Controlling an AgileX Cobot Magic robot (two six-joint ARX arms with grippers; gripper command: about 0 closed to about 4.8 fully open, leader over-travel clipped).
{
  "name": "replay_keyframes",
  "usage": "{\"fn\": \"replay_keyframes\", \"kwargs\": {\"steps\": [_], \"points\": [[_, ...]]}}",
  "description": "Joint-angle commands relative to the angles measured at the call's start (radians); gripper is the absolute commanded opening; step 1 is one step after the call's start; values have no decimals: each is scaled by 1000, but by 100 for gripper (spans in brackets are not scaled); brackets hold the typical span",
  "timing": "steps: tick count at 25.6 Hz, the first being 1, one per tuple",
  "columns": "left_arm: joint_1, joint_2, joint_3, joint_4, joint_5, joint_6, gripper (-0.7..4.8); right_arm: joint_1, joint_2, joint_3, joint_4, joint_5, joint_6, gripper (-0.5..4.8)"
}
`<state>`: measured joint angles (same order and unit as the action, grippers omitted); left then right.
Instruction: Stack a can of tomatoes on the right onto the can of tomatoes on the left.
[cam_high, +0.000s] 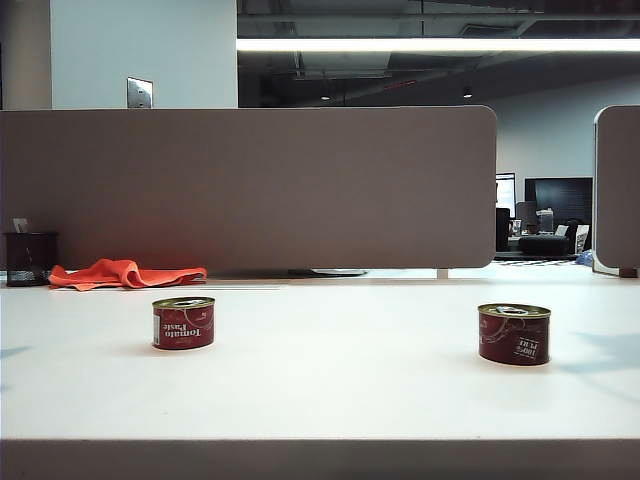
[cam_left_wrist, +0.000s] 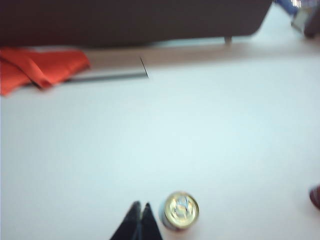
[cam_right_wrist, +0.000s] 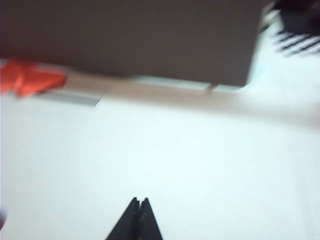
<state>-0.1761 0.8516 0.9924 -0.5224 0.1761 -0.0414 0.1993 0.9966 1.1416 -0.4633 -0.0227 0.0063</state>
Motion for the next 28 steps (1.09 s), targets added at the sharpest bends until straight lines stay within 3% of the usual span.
{"fn": "replay_keyframes", "kwargs": {"steps": [1, 4, 6, 8, 13, 17, 21, 28], "points": [[-50, 6, 3, -41, 31, 4, -5, 51, 60, 4, -48, 40, -9, -6], [-109, 13, 3, -87, 28, 8, -5, 96, 124, 4, -79, 85, -16, 4], [-134, 11, 5, -108, 32, 7, -5, 113, 179, 4, -94, 82, -27, 200], [-165, 10, 16, -138, 31, 7, -5, 125, 218, 4, -103, 72, -27, 333], [-247, 8, 57, -158, 0, 18, -5, 136, 316, 4, -98, 14, -24, 467], [-288, 9, 111, -164, 4, 26, -5, 136, 447, 4, -101, -1, 48, 479], [-288, 7, 140, -171, 13, 27, -4, 136, 564, 4, -127, 13, 201, 479], [-288, 4, 140, -173, 10, 34, -4, 136, 666, 4, -197, 23, 227, 479]]}}
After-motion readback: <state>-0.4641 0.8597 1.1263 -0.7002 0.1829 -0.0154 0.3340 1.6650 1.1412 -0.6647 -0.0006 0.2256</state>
